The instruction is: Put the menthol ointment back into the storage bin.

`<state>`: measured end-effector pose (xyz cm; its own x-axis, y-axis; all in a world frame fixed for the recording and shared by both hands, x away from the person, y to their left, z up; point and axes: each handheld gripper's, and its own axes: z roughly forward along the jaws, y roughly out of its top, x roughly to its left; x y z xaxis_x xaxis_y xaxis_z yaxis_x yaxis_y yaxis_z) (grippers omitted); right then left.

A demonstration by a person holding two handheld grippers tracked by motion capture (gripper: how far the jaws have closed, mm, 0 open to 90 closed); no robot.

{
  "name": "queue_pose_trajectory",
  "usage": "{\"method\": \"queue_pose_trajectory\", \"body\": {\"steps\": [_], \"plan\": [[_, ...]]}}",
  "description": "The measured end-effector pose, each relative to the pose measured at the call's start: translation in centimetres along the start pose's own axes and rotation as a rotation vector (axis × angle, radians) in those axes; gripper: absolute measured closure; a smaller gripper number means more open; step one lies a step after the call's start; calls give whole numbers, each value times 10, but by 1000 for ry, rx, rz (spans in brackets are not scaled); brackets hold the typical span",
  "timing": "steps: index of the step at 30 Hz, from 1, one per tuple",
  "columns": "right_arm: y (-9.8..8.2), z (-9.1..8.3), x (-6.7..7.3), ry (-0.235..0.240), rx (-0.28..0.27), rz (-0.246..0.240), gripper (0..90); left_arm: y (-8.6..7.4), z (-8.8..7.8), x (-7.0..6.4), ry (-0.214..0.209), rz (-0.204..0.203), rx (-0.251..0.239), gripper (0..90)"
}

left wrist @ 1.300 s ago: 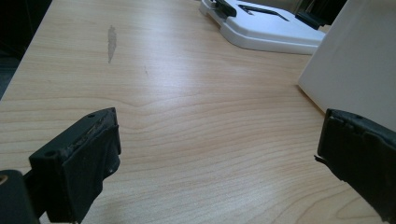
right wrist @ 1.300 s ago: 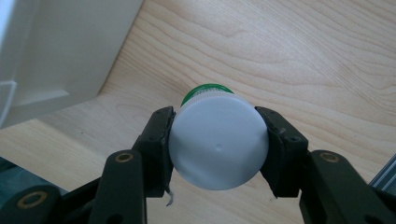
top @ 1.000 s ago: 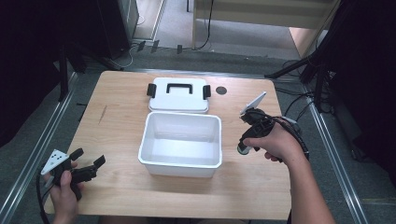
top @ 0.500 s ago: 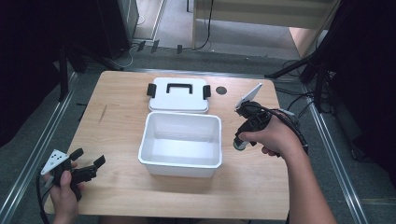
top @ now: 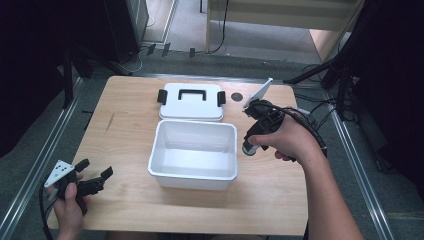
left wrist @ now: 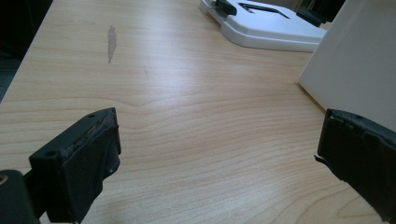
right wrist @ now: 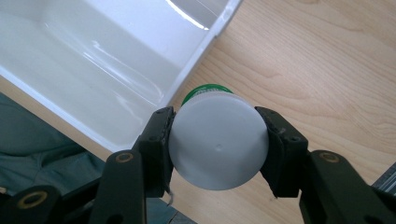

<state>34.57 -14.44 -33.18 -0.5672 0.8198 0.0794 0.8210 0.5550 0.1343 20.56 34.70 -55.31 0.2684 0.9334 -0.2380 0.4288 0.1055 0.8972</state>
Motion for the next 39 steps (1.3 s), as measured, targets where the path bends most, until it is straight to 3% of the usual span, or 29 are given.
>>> {"method": "queue_pose_trajectory", "body": {"steps": [17, 29, 39], "plan": [[24, 0, 28, 16, -15, -74, 516, 0, 1, -1, -4, 0, 4, 3], [42, 15, 54, 33, 5, -127, 515, 0, 1, -1, -4, -3, 6, 2], [50, 31, 63, 27, 13, -169, 515, 0, 1, 0, -12, -5, 7, 3]]}}
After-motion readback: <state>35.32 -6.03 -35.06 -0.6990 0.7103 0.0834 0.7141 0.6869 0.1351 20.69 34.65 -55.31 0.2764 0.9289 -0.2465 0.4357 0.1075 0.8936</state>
